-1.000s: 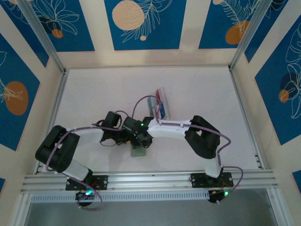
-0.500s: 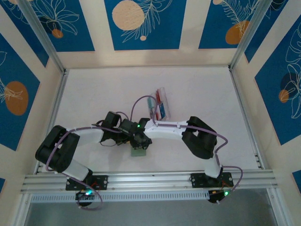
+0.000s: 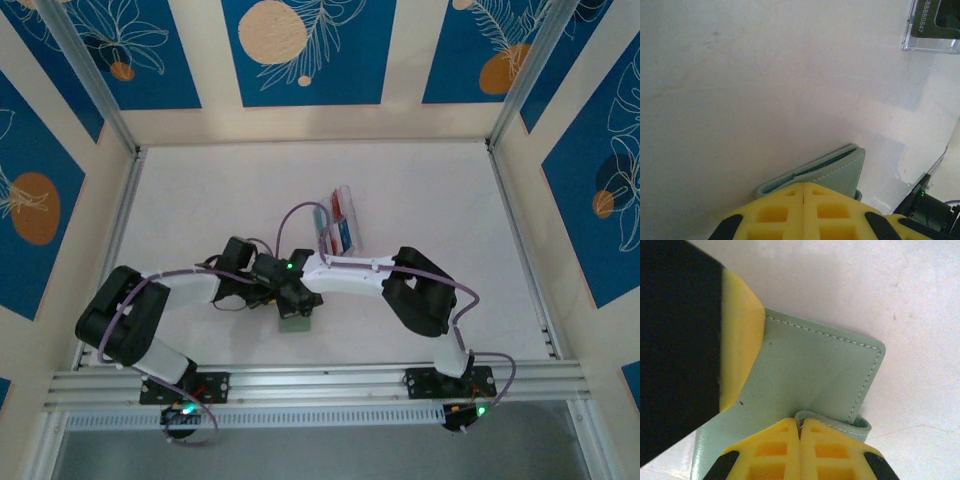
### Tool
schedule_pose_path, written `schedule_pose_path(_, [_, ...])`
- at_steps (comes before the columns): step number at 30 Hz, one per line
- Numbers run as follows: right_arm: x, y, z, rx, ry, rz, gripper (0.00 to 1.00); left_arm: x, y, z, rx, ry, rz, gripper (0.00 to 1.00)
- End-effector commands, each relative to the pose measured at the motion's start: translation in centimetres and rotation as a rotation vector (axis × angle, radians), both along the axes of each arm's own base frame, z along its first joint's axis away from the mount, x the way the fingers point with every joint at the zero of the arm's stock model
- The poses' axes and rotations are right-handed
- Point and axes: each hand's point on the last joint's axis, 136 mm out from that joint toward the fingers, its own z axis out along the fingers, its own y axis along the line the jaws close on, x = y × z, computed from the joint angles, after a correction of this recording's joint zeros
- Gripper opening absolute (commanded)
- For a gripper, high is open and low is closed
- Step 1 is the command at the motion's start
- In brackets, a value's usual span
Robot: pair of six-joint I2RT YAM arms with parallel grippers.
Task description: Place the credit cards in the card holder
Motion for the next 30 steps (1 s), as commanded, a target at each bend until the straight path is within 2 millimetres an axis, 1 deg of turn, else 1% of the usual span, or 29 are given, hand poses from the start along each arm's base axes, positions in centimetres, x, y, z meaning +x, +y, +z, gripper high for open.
schedule_pose_path(1, [-1.1,-2.9,-1.6,-0.139,0.039,0.026,0.00,-2.8,3.1,-4.6,0.184,0.118,0.027,0.00])
schedule_pose_path(4, [-1.0,-2.7,-0.7,-0.082,0.055,0.026,0.00,-3.1,3.8,-5.1,0.218,0.129,0.040,0.00])
schedule_pose_path(8, [-0.9,-3.0,0.7,0.072,0.094,-0.023,0.00,-3.5,4.7,-5.8,0.260,0.139,0.067,0.00])
schedule_pose_path(11, [-0.5,-4.0,1.1,0.162,0.117,-0.078,0.00,-3.8,5.1,-6.2,0.278,0.147,0.076,0.00])
schedule_pose_path(14, [-0.3,-5.2,1.0,0.211,0.130,-0.128,0.00,-4.0,5.2,-6.4,0.279,0.152,0.076,0.00])
schedule_pose_path(17, [-0.3,-6.3,0.7,0.242,0.139,-0.184,0.00,-3.6,4.6,-6.1,0.249,0.136,0.067,0.00])
schedule_pose_path(22, [0.1,-9.9,-0.2,0.237,0.130,-0.348,0.00,-2.9,1.7,-4.5,0.162,0.086,0.006,0.00])
schedule_pose_path(27, [0.7,-14.9,-0.1,0.214,0.072,-0.515,0.00,-2.3,-0.6,-3.0,0.113,0.039,-0.018,0.00])
schedule_pose_path(30, [0.8,-17.1,0.0,0.212,0.055,-0.583,0.00,-1.8,-1.8,-2.4,0.102,0.020,-0.028,0.00])
